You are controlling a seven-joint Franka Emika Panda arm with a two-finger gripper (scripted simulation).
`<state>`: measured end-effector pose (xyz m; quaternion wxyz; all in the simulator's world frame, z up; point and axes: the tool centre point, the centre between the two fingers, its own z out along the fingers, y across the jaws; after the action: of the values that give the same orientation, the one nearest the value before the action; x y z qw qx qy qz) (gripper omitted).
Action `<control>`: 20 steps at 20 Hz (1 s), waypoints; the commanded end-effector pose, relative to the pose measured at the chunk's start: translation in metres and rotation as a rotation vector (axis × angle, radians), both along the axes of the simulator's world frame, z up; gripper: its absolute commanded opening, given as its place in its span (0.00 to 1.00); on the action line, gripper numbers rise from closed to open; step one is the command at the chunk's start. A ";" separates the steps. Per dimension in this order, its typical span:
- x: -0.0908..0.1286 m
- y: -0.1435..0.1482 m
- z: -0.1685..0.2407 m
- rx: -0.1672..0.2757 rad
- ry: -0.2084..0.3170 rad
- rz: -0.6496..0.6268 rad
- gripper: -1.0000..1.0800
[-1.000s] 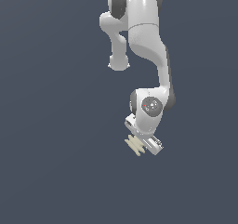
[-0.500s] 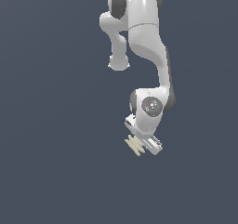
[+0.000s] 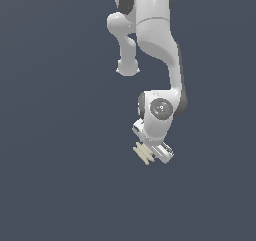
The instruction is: Pick up the object and move it to a goal position.
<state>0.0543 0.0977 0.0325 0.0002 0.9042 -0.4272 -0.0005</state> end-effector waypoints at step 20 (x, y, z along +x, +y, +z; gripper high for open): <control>-0.063 -0.083 0.162 0.004 0.000 -0.001 0.00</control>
<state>-0.0028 0.0219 0.1801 -0.0012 0.9039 -0.4278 -0.0011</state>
